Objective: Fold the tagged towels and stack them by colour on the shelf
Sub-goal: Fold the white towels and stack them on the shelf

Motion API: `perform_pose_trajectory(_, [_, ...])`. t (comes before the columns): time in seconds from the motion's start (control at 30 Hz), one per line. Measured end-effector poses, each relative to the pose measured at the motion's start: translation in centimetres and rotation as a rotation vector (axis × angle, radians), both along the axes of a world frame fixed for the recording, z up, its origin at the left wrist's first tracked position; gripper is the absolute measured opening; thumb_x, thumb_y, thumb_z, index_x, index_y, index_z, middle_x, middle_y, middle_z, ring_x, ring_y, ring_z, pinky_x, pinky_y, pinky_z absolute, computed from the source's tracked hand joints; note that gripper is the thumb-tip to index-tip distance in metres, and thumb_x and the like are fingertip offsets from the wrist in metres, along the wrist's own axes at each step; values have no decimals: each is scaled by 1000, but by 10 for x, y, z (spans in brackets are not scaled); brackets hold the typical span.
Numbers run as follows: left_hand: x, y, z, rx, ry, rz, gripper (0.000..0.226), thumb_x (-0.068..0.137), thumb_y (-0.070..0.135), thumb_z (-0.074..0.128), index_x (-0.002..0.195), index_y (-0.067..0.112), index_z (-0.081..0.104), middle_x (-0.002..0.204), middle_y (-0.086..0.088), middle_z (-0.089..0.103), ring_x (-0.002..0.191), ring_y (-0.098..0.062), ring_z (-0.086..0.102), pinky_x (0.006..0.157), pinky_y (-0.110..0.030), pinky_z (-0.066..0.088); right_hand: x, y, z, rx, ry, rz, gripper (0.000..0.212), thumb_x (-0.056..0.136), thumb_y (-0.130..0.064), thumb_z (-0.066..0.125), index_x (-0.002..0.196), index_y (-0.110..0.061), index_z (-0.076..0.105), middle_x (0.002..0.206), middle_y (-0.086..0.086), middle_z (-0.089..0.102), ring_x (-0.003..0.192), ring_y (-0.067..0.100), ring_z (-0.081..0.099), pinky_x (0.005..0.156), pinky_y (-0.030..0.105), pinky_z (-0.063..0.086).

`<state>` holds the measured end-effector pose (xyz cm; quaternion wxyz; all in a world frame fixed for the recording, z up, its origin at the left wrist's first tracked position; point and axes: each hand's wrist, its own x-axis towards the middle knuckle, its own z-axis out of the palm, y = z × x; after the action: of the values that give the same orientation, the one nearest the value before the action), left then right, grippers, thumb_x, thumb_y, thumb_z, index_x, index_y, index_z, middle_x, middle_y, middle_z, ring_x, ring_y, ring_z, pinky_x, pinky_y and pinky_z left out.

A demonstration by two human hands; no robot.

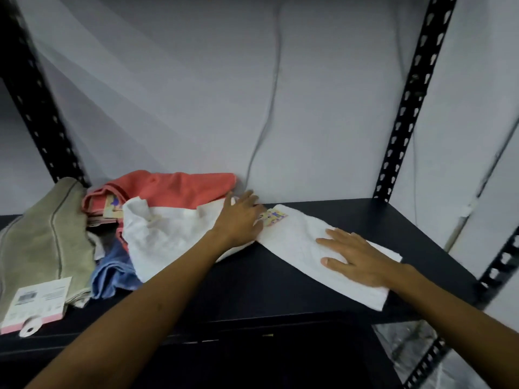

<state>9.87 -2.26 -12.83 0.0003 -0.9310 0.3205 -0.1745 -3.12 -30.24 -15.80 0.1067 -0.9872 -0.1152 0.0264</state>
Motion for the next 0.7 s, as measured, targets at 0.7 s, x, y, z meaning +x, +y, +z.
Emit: perform_pose_trajectory(0.7, [0,-46,-41,52,343,-114,84,76,81,6,147,44,31,140,2,36,136,-17,33,111,-49,29,-11,-71,-11,53,7,-219,55,103,-52,26,155,-35,20,165,-1,4,151,11,-5,122,41,-4])
